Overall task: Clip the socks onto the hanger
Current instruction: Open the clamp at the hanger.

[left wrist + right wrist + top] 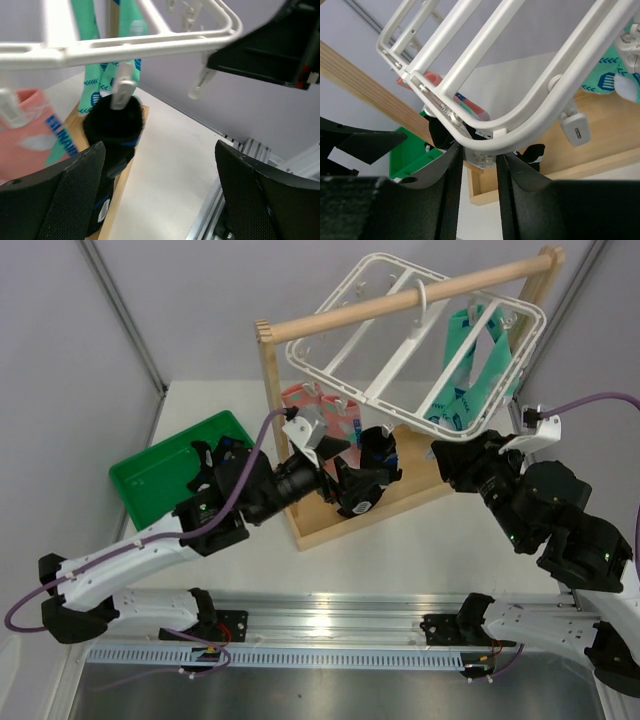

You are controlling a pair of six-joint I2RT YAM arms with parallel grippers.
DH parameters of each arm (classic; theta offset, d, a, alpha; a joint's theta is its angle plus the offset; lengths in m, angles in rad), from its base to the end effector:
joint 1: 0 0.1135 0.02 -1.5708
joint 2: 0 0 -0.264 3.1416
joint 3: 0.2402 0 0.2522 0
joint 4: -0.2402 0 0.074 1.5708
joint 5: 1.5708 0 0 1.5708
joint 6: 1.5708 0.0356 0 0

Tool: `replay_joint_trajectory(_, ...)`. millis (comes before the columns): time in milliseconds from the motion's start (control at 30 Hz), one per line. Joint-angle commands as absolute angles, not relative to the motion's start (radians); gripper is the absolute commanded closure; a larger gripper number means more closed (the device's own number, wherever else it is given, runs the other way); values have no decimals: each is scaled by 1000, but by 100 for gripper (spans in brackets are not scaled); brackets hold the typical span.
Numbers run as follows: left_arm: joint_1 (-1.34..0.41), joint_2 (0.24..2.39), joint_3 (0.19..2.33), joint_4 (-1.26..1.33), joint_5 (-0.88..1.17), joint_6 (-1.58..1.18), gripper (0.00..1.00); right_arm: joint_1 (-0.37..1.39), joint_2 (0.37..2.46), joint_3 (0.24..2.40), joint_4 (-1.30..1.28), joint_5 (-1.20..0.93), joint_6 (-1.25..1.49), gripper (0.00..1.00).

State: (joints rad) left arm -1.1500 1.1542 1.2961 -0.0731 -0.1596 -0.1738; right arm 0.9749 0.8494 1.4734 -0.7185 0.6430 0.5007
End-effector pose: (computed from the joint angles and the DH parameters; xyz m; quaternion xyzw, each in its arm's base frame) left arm 0.1098 -0.2314 0.4565 0.2675 0.6281 -0.4050 0.6082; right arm 0.0802 0.0802 0.4939 0.0418 0.7321 0.2565 0.6296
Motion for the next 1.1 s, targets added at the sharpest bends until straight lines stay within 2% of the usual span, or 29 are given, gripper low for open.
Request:
replay_joint_trajectory(0,-1097,1092,1241,-173,-210,-307,8,969,815,1419,-646,687,568,100)
replay_joint_trajectory(133,-1043,1040,1191,-182,-163,-368,8,968,824,1407,-634,672,577,100)
replay_joint_trajectory(367,-979,930,1122,-233,-196,-407,8,954,828,1381,-635,643,629,100)
replay_joint_trajectory(567,-974,913,1088,-167,-45,-329,12,930,877,1408,-641,542,617,100)
replay_joint_trajectory(733,-985,1021,1126,-42,213,-265,20,919,897,1434,-640,465,609,100)
replay_joint_trajectory(1067,-1028,1267,1292,138,253,-88,22,916,890,1451,-637,448,600,100)
